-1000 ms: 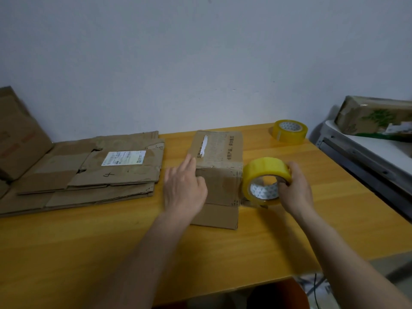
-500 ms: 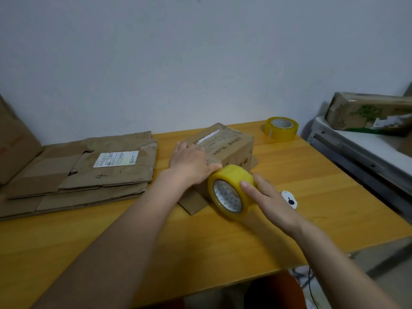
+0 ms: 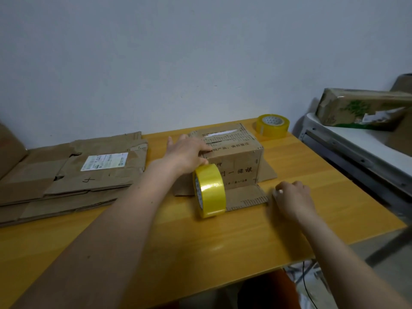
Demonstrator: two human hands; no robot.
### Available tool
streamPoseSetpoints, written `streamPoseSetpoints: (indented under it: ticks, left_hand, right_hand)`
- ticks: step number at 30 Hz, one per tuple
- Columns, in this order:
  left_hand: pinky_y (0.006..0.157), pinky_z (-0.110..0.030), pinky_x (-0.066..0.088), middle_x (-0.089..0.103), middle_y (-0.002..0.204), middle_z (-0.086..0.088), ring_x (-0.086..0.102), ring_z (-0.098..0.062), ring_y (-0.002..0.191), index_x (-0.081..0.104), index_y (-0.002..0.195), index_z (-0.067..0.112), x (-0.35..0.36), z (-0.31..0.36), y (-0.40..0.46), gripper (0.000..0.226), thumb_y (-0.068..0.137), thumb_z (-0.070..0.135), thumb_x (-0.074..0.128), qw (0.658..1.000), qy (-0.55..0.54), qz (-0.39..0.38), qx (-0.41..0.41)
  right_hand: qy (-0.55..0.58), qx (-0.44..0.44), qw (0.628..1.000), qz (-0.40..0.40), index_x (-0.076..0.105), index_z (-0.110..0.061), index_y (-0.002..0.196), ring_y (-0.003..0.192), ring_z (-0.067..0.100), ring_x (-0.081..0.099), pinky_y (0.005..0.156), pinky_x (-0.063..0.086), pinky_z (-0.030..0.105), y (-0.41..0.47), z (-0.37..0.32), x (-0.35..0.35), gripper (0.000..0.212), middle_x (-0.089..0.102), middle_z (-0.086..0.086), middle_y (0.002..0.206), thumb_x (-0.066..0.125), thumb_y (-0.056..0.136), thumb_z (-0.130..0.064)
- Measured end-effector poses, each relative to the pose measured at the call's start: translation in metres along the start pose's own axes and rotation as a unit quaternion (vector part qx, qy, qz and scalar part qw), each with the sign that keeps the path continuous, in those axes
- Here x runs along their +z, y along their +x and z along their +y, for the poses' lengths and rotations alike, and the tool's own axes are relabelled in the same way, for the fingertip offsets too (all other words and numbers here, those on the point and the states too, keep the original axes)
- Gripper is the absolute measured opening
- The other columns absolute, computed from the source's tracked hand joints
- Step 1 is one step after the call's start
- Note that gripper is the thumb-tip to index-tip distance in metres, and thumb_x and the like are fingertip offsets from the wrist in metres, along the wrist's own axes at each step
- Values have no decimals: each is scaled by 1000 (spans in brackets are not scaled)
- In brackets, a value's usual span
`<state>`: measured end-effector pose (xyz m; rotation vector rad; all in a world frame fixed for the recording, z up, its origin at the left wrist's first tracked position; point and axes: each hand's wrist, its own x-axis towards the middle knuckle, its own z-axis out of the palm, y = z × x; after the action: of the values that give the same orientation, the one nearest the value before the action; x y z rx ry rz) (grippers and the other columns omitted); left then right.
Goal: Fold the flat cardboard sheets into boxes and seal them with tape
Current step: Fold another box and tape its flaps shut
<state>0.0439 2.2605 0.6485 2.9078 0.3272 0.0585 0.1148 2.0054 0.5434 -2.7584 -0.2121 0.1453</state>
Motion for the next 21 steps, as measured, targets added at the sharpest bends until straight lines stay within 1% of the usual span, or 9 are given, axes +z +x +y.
streamPoseSetpoints:
  ticks: [3,7,9,11,12,13,15,17,21]
  left_hand:
    - [116,-59,5,44,146,5,25,-24,140,50,134,42,0,2,0,47,90,35,64,1000,-18,3,-2]
    - [109,-50,28,55,132,11,37,-20,129,55,124,38,-1,-2,-1,43,84,31,71,996,-81,32,-10]
    - [106,-47,34,57,129,14,39,-18,126,55,124,35,2,-4,-3,47,81,28,74,990,-129,44,-15]
    - [107,-46,35,58,127,15,41,-18,126,55,126,32,7,-6,-4,52,79,24,77,981,-178,65,-27]
    - [107,-44,35,59,126,14,42,-17,126,55,127,31,9,-6,-5,55,78,23,78,976,-200,77,-31]
    - [107,-42,35,60,126,14,43,-17,126,54,129,30,12,-6,-6,58,77,21,79,972,-217,86,-32]
    - [105,-37,35,61,127,12,44,-17,126,50,133,29,17,-6,-7,68,74,18,81,966,-239,100,-25]
    - [103,-36,37,59,130,11,44,-18,126,45,139,31,21,-5,-8,78,72,17,82,959,-256,116,-28]
    - [108,-44,38,40,146,-3,38,-26,133,28,149,28,27,-3,-9,104,64,24,89,929,-324,139,-113]
  right_hand:
    - [16,-2,1000,3,56,-15,123,110,36,47,85,43,42,9,2,0,29,51,17,119,43,100,-26]
    - [52,12,996,-74,54,-16,128,102,28,59,76,51,36,9,-7,-15,37,61,11,118,61,91,-16]
    - [31,-3,995,-91,63,-9,116,94,27,62,77,52,39,3,-8,-23,26,66,12,107,60,92,-17]
    - [86,-49,992,-75,67,-4,101,85,28,63,75,53,41,-6,-11,-37,16,67,14,94,62,89,-14]
    - [171,-79,980,-71,65,-4,97,82,27,63,73,53,40,-13,-16,-46,12,67,15,93,65,87,-11]
    - [277,-112,951,-74,64,-5,96,80,25,64,71,54,36,-21,-25,-56,12,67,15,93,68,84,-8]
    - [448,-179,871,-93,62,-6,98,80,20,67,68,56,26,-35,-48,-75,19,69,12,94,70,81,-6]
    - [508,-217,828,-91,62,-5,99,78,15,69,67,56,20,-40,-76,-80,19,71,8,92,70,81,-6]
    - [538,-233,806,-78,58,-8,98,76,8,67,67,53,18,-32,-128,-63,13,69,3,87,66,88,-9]
